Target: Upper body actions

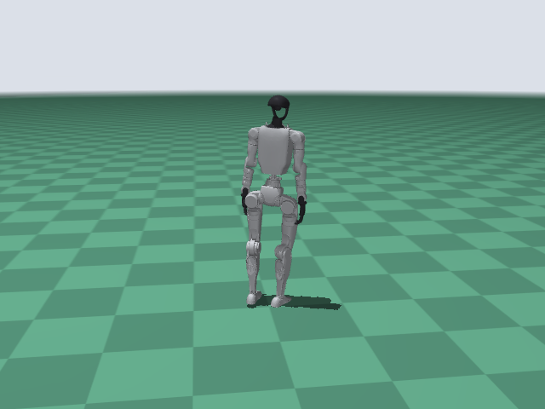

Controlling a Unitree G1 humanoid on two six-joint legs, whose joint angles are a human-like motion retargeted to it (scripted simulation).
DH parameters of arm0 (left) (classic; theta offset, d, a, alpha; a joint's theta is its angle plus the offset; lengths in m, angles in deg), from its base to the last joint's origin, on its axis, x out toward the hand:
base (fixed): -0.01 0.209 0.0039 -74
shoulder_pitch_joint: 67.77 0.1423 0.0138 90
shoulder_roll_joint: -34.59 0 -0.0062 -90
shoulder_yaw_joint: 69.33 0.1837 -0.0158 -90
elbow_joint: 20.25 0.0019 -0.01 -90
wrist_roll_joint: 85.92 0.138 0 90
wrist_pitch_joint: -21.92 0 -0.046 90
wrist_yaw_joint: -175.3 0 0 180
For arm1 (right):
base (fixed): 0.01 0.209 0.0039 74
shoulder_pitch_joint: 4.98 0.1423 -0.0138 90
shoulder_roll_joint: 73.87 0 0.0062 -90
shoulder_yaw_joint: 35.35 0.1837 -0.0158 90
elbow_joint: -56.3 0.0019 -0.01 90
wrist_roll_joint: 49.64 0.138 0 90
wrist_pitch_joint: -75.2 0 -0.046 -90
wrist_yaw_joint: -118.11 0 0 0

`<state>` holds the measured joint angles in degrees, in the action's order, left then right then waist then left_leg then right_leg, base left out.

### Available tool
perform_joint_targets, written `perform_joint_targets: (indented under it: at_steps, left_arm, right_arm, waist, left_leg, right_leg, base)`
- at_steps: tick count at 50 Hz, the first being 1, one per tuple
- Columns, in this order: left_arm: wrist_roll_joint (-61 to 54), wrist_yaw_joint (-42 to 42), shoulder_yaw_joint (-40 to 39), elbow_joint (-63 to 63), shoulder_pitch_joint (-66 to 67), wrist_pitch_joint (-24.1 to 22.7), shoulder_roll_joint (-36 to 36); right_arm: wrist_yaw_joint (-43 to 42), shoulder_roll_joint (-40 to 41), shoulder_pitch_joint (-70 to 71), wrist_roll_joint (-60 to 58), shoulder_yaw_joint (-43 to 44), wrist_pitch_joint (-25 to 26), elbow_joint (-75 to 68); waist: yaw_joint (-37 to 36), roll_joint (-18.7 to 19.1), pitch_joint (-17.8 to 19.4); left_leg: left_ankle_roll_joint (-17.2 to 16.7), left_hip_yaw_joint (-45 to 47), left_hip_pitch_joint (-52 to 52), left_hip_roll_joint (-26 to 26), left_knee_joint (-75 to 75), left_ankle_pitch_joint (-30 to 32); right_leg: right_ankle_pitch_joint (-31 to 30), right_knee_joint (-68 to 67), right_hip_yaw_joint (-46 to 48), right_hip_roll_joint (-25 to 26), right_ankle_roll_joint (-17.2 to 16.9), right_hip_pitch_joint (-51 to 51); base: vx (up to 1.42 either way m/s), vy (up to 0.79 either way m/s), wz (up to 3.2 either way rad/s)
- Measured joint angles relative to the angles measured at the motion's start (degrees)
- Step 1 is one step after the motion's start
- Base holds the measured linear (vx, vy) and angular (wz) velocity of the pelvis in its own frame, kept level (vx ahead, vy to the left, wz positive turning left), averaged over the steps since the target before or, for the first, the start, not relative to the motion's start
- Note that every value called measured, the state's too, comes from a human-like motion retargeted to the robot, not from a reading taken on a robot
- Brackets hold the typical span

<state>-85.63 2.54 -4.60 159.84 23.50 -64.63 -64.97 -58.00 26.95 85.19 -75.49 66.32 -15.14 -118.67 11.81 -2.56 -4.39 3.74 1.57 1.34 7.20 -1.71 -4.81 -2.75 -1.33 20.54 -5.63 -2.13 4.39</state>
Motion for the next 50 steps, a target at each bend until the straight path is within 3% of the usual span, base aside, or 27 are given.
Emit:
perform_joint_targets:
  at_steps: [50]
  left_arm:
    - [2.7,1.5,2.9,0.5,0.1,2.9,-1.7]
  right_arm:
    - [2.9,-0.9,0.1,-2.3,-1.1,0.8,-1.6]
  waist:
    - [-0.4,2.7,-2.1]
  left_leg:
    - [-1.2,-2.0,0.8,-0.7,0.1,0.3]
  right_leg:
    - [-0.4,0.4,2.1,0.7,1.5,-0.3]
  base:
    - [0.01,0.03,0.00]
